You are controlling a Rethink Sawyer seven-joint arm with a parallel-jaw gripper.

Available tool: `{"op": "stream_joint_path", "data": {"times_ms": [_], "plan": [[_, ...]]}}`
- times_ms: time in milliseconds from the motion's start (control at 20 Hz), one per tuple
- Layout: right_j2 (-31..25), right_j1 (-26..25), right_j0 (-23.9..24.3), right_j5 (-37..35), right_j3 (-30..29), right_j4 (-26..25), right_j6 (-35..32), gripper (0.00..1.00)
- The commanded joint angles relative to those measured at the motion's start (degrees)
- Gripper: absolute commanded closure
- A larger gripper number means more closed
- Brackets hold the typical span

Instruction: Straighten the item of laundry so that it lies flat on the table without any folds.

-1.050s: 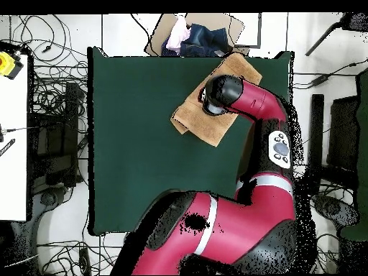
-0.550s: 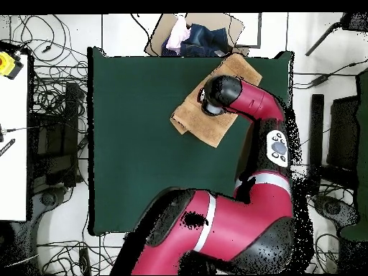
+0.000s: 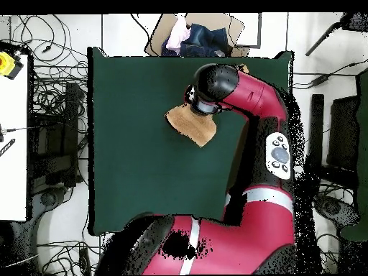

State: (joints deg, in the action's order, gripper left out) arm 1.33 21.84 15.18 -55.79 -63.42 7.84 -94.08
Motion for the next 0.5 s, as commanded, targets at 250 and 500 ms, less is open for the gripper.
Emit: {"op": "stream_joint_path", "data": {"times_ms": [250,500], "plan": [[4.5,12.38,-3.71,-16.12,-6.78,3.25,-19.26,1.0],[4.58,13.61,-3.69,-13.59,-10.64,3.72,-17.48,1.0]]}}
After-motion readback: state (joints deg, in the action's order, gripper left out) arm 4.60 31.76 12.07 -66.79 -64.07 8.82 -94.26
